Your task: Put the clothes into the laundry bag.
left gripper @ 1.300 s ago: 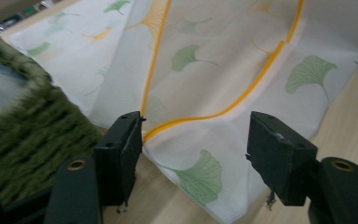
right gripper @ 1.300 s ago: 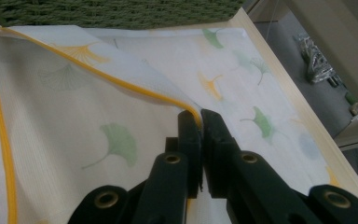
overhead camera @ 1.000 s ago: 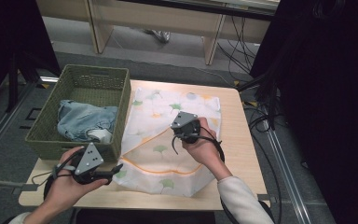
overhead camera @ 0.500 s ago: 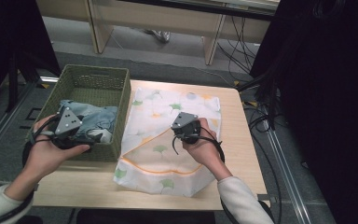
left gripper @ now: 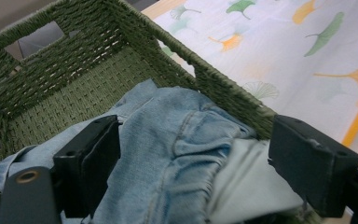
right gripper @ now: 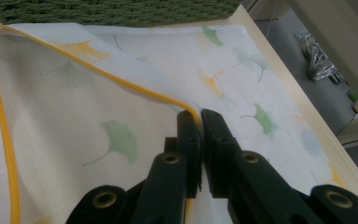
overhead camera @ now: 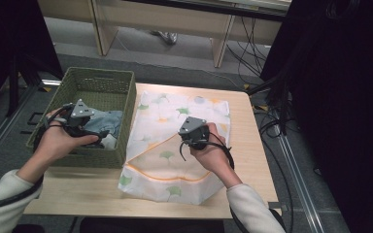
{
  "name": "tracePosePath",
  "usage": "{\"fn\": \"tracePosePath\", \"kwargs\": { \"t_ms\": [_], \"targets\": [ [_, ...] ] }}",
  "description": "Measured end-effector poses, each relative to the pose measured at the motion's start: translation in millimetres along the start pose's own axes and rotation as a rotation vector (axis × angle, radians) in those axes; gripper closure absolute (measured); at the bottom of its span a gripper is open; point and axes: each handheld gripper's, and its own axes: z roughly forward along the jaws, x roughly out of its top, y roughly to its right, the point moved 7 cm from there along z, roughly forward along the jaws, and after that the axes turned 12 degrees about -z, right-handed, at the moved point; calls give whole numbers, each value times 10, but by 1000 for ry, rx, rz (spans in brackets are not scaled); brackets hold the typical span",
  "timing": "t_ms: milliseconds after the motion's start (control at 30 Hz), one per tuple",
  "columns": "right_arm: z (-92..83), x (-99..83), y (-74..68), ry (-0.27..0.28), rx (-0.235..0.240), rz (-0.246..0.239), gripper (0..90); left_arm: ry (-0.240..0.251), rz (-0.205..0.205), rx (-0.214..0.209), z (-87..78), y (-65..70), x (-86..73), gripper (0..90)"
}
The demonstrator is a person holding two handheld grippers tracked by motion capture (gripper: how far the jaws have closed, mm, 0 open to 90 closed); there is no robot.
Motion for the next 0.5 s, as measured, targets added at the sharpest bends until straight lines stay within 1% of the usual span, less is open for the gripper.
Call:
{"fn": "tracePosePath", "kwargs": {
  "t_ms": [100, 133, 167, 267, 333, 400, 433, 500],
  "targets": [
    [-3, -4, 14, 2, -1, -6, 871, -21, -2, -9, 67, -21, 27, 167],
    [-7, -6, 10, 0, -2, 6, 871, -28, -2, -6, 87, -29, 33, 167],
    [-8, -7, 12, 1, -3, 6, 871, -34, -9, -7, 109, -32, 38, 166],
    [-7, -8, 12, 1, -2, 6, 871, -67, -10, -11, 163, -49, 44, 166],
    [-4, -6, 10, 1, -1, 0, 871, -100, -4, -17, 195, -61, 42, 163],
    [-2, -3, 10, 2, 0, -5, 870, -112, 0, -14, 216, -76, 51, 163],
    [-3, 0, 3, -1, 1, 6, 870, -114, -2, -12, 229, -82, 58, 164],
    [-1, -1, 2, 0, 1, 6, 870, -128, 0, -12, 254, -96, 63, 163]
  ]
}}
